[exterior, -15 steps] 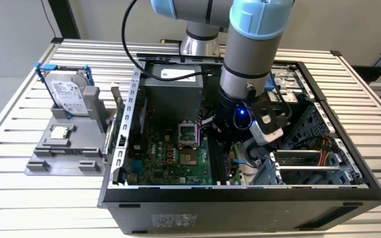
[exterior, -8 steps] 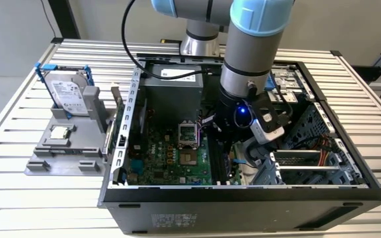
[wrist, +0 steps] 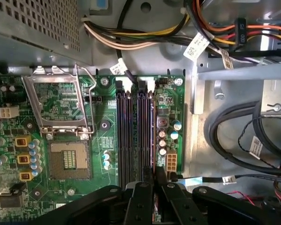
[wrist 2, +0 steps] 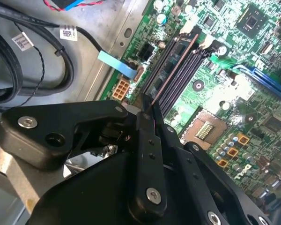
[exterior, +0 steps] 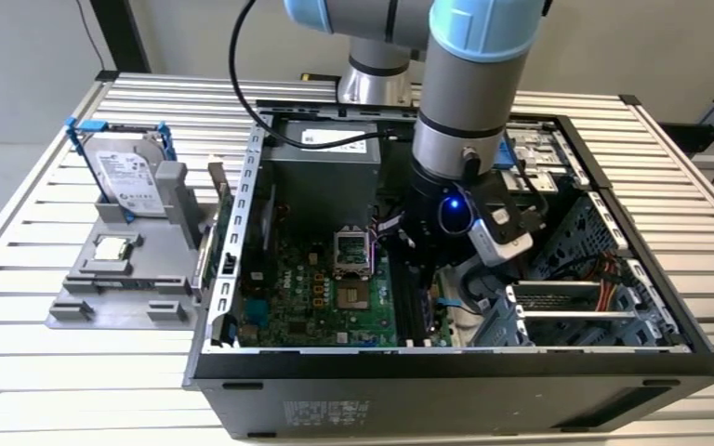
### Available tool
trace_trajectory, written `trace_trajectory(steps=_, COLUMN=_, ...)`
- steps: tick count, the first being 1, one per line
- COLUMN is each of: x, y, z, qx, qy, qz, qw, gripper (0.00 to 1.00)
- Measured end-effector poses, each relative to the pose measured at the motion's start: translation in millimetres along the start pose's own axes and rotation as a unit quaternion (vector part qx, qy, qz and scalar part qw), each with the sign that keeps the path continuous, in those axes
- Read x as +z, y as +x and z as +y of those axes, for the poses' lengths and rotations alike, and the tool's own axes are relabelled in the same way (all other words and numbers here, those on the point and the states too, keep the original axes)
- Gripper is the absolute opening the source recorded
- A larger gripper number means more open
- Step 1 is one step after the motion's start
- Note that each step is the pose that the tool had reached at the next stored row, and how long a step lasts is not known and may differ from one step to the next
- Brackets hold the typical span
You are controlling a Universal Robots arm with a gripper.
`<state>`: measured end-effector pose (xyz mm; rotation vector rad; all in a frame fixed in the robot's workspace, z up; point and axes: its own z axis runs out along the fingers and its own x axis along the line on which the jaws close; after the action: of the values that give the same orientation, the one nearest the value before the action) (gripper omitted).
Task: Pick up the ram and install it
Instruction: 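Insert the ram into the slot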
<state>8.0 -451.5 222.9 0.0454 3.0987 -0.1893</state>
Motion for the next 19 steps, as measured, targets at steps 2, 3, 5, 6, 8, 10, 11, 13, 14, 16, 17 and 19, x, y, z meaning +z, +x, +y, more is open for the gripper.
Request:
trace_trajectory(steps=2, x=0.7, y=0.0, z=0.9, qx=0.000, qy=0.0001, qz=-0.0001, qw=1.00000, gripper=0.00)
trace_trajectory(steps=3, x=1.0, y=0.1, z=1.3, qx=0.000, qy=0.0003, qz=0.0000, qw=1.00000, gripper=0.00)
trace_trajectory(steps=5, x=1.4, y=0.1, z=2.2, qx=0.000, qy=0.0006, qz=0.0000, qw=1.00000, gripper=0.00)
trace_trajectory(steps=6, x=1.6, y=0.1, z=2.4, qx=0.000, qy=0.0007, qz=0.0000, qw=1.00000, gripper=0.00)
trace_trajectory(steps=8, x=1.5, y=0.1, z=2.4, qx=0.000, qy=0.0011, qz=0.0000, qw=1.00000, gripper=0.00)
trace_trajectory(steps=10, x=1.9, y=0.2, z=2.5, qx=0.000, qy=0.0013, qz=-0.0001, qw=1.00000, gripper=0.00)
trace_trajectory(steps=11, x=2.7, y=0.2, z=2.8, qx=0.000, qy=0.0017, qz=-0.0001, qw=1.00000, gripper=0.00)
trace_trajectory(steps=13, x=4.6, y=0.3, z=3.2, qx=0.000, qy=0.0026, qz=-0.0001, qw=1.00000, gripper=0.00)
trace_trajectory(steps=14, x=5.2, y=0.3, z=3.4, qx=0.000, qy=0.0029, qz=-0.0001, qw=1.00000, gripper=0.00)
trace_trajectory(steps=16, x=5.2, y=0.3, z=3.4, qx=0.000, qy=0.0032, qz=-0.0001, qw=0.99999, gripper=0.00)
trace_trajectory(steps=17, x=5.2, y=0.3, z=3.4, qx=0.000, qy=0.0033, qz=-0.0001, qw=0.99999, gripper=0.00)
trace_trajectory(steps=19, x=5.4, y=0.3, z=3.5, qx=0.000, qy=0.0031, qz=-0.0001, qw=1.00000, gripper=0.00)
